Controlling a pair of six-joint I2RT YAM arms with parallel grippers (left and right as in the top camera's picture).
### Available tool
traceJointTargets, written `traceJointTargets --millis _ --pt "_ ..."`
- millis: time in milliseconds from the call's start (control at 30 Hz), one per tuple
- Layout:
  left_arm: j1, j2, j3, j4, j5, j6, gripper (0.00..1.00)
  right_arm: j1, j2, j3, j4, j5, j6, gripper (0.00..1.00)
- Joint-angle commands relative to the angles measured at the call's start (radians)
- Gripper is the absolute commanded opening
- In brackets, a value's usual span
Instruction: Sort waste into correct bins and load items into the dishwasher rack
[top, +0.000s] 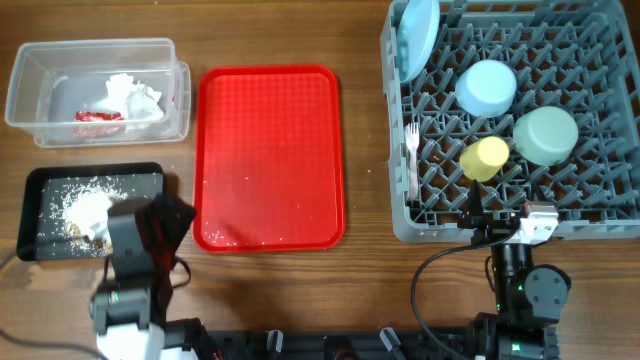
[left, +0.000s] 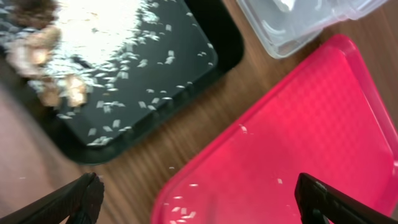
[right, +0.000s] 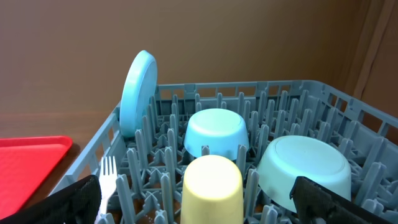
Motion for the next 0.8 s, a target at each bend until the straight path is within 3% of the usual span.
traceJointTargets --millis 0,233,400,567,767 --pt "-0.005 -0.136 -0.086 0.009 -0.117 0.042 1.00 0.004 -0.005 -0.002 0.002 0.013 -0.012 1.00" --pt "-0.035 -0.274 -0.110 -0.003 -0.061 0.200 1.00 0.004 -0.005 -0.002 0.002 0.013 -0.013 1.00" --pt "-0.169 -0.477 -0.116 -0.021 0.010 0.489 1.00 0.004 -0.005 -0.002 0.002 0.013 -0.012 1.00" --pt "-0.183 -0.581 -0.193 0.020 0.019 0.509 1.00 0.004 -0.005 -0.002 0.002 0.013 -0.012 1.00" --pt "-0.183 -0.665 -0.346 0.282 0.076 0.509 1.00 0.004 -0.005 -0.002 0.002 0.013 -0.012 1.00"
